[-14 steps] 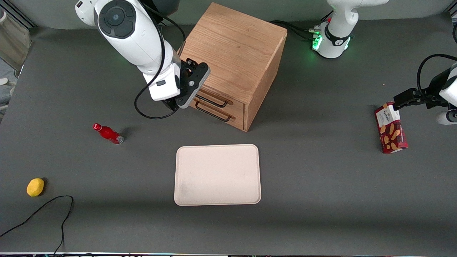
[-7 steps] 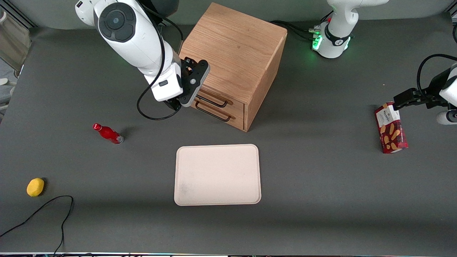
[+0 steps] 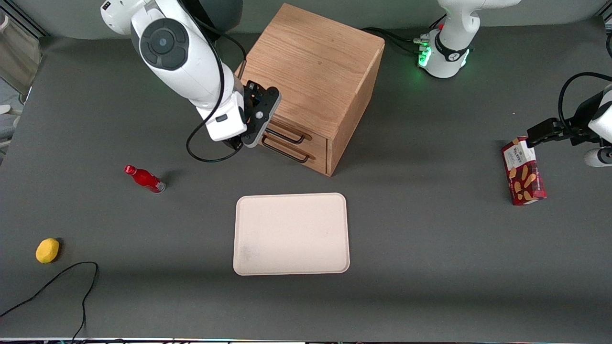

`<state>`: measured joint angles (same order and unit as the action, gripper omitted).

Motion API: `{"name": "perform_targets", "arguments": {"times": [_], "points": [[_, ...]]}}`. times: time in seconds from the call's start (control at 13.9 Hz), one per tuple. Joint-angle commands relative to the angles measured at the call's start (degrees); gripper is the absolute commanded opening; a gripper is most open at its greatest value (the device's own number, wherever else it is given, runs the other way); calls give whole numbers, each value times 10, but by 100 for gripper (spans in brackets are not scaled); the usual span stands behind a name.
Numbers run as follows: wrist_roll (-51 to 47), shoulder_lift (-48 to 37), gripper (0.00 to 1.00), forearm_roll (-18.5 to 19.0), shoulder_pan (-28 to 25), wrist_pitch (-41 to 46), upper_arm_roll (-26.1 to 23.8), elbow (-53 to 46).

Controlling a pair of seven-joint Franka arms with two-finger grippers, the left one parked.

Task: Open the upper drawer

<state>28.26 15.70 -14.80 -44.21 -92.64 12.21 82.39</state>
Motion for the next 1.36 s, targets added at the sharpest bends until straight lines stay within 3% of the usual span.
{"name": "perform_targets", "arguments": {"times": [0.0, 1.29], "points": [[16, 6, 100, -12, 4, -4, 1, 5], [13, 28, 100, -5, -4, -120, -13, 90]]}}
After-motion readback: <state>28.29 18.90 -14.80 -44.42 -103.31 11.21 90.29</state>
